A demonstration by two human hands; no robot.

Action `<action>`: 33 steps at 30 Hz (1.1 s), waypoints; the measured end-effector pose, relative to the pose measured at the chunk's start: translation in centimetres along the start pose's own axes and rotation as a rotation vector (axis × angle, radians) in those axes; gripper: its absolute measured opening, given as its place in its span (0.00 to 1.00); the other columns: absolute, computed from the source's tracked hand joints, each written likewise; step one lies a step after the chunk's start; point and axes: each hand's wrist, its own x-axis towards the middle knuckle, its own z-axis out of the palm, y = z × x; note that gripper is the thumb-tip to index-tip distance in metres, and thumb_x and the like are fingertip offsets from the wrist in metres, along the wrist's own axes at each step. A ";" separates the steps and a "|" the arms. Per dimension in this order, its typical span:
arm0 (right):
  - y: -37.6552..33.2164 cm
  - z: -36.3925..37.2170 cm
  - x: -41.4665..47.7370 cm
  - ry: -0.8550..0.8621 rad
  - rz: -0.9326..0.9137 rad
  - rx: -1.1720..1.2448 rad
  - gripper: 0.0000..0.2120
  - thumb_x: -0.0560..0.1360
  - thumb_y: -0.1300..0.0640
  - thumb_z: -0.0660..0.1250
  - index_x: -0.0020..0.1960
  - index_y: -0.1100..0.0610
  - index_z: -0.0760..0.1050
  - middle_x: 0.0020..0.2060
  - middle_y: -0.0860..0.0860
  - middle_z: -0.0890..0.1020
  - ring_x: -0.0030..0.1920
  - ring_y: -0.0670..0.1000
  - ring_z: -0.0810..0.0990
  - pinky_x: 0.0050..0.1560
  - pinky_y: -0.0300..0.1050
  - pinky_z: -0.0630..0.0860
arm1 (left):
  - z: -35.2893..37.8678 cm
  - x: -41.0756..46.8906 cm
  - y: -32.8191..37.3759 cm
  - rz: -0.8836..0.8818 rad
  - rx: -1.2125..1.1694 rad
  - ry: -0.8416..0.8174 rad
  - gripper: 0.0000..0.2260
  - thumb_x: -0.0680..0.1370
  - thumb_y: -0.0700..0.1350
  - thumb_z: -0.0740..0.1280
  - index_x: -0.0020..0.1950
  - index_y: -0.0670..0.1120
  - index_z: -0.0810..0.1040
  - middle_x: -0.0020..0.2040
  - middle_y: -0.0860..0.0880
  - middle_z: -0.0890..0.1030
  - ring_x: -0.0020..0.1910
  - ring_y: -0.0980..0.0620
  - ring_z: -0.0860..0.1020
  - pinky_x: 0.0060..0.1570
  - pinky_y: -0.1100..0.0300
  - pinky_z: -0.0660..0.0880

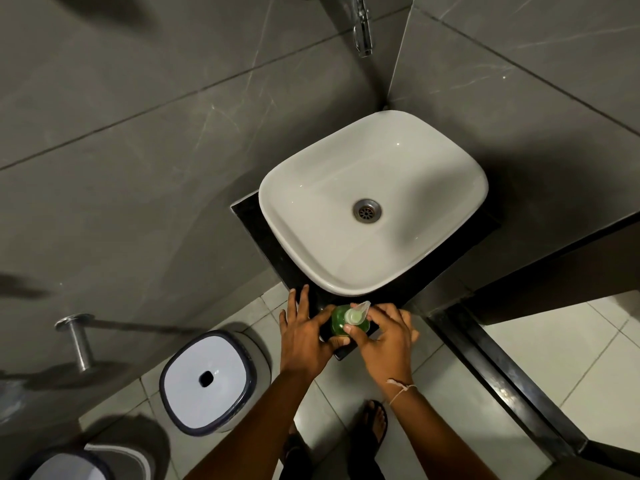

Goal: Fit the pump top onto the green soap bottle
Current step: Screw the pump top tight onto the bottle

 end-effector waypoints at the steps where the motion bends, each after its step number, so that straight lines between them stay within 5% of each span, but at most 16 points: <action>1: -0.2 0.1 0.1 0.018 0.032 -0.016 0.14 0.61 0.45 0.78 0.42 0.49 0.80 0.43 0.46 0.79 0.53 0.54 0.73 0.50 0.49 0.60 | 0.0 0.0 0.0 -0.002 0.000 0.001 0.29 0.69 0.63 0.71 0.68 0.60 0.70 0.80 0.45 0.50 0.78 0.43 0.42 0.73 0.35 0.52; 5: -1.0 0.7 0.2 0.044 0.092 -0.039 0.20 0.59 0.39 0.76 0.41 0.50 0.75 0.41 0.46 0.79 0.52 0.52 0.72 0.51 0.52 0.64 | 0.1 0.0 0.0 -0.004 -0.002 0.010 0.28 0.69 0.60 0.72 0.68 0.59 0.71 0.80 0.45 0.51 0.78 0.43 0.42 0.72 0.34 0.53; 10: 0.2 0.2 -0.4 -0.024 -0.016 0.003 0.20 0.65 0.46 0.76 0.57 0.41 0.80 0.49 0.45 0.78 0.56 0.51 0.70 0.51 0.49 0.60 | 0.1 0.1 -0.2 0.000 0.003 0.005 0.28 0.69 0.62 0.71 0.67 0.59 0.71 0.80 0.45 0.51 0.78 0.43 0.42 0.73 0.34 0.53; 15: -0.4 0.3 0.1 0.040 0.051 0.001 0.15 0.59 0.46 0.80 0.41 0.47 0.79 0.39 0.42 0.76 0.49 0.51 0.72 0.47 0.46 0.56 | 0.1 0.1 -0.1 0.006 -0.005 0.011 0.29 0.68 0.63 0.71 0.67 0.59 0.71 0.79 0.45 0.51 0.78 0.43 0.42 0.73 0.35 0.53; 20: 0.1 0.1 -0.1 -0.006 -0.009 0.040 0.18 0.63 0.43 0.76 0.52 0.42 0.81 0.45 0.41 0.77 0.54 0.50 0.72 0.50 0.47 0.58 | 0.0 0.0 -0.1 0.009 0.004 0.004 0.29 0.69 0.63 0.71 0.68 0.59 0.71 0.79 0.45 0.51 0.78 0.43 0.42 0.73 0.35 0.52; 33: -0.3 0.4 0.1 0.059 0.046 -0.003 0.13 0.60 0.50 0.81 0.37 0.46 0.77 0.31 0.44 0.71 0.44 0.50 0.71 0.45 0.46 0.58 | 0.1 0.0 -0.1 0.004 0.013 -0.004 0.29 0.69 0.63 0.71 0.67 0.59 0.71 0.80 0.46 0.50 0.78 0.43 0.41 0.73 0.35 0.52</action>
